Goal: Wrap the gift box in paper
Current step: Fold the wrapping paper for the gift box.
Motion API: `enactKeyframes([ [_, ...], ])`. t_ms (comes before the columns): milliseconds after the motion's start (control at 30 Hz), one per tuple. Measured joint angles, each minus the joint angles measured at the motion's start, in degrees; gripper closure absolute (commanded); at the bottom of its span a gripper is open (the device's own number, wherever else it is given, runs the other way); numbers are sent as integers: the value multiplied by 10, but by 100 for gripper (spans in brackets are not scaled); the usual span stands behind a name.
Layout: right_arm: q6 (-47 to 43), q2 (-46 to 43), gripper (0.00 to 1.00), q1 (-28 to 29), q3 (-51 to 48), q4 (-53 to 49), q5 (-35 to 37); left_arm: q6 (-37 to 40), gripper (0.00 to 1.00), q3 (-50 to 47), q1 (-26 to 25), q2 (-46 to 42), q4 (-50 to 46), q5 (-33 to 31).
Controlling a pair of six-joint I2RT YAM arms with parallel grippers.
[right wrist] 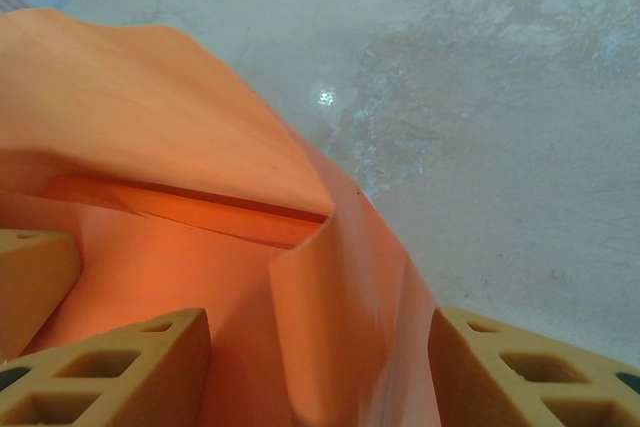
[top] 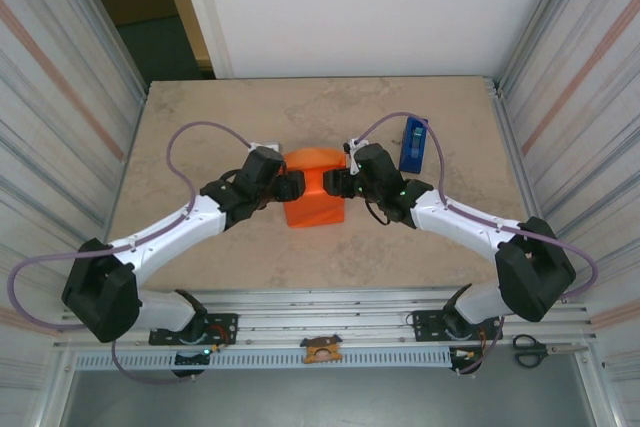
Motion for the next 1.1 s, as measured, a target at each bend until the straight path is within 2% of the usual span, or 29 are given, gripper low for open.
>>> enactKeyframes([
  [100,0,0,38,-6,0,0,-24,0,26,-1,0,-1,1,2],
  [300,-1,1,41,-17,0,-1,-24,0,27,-2,0,-1,6,3],
  [700,-6,16,45,-17,11,-6,-31,30,17,-5,4,-8,13,25],
  [1100,-5,14,47,-17,11,-6,-32,39,16,-12,30,-20,27,69],
])
